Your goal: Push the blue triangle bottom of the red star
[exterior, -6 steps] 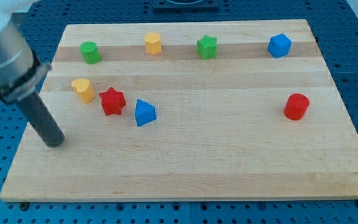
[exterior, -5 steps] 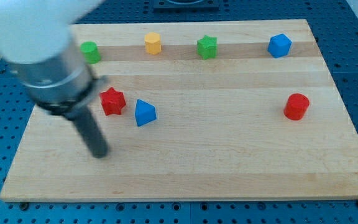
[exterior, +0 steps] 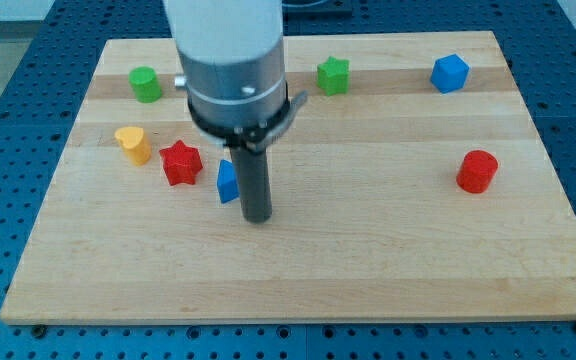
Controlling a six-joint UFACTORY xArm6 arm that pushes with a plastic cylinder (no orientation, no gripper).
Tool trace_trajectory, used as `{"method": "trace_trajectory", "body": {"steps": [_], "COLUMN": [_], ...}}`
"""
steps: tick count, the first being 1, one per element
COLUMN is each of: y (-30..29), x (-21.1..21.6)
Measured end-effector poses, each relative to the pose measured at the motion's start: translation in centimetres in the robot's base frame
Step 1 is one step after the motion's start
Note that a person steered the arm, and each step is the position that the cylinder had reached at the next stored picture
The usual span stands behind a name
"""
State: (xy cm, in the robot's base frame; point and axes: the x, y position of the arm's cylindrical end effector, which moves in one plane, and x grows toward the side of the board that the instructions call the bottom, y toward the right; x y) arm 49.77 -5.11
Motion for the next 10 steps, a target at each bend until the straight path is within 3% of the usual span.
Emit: {"method": "trace_trajectory", "body": {"steps": [2, 7, 9, 10], "y": [-1.0, -11.0, -4.3, -0.3], "x": [-3.0, -6.9, -7.9, -10.5]}}
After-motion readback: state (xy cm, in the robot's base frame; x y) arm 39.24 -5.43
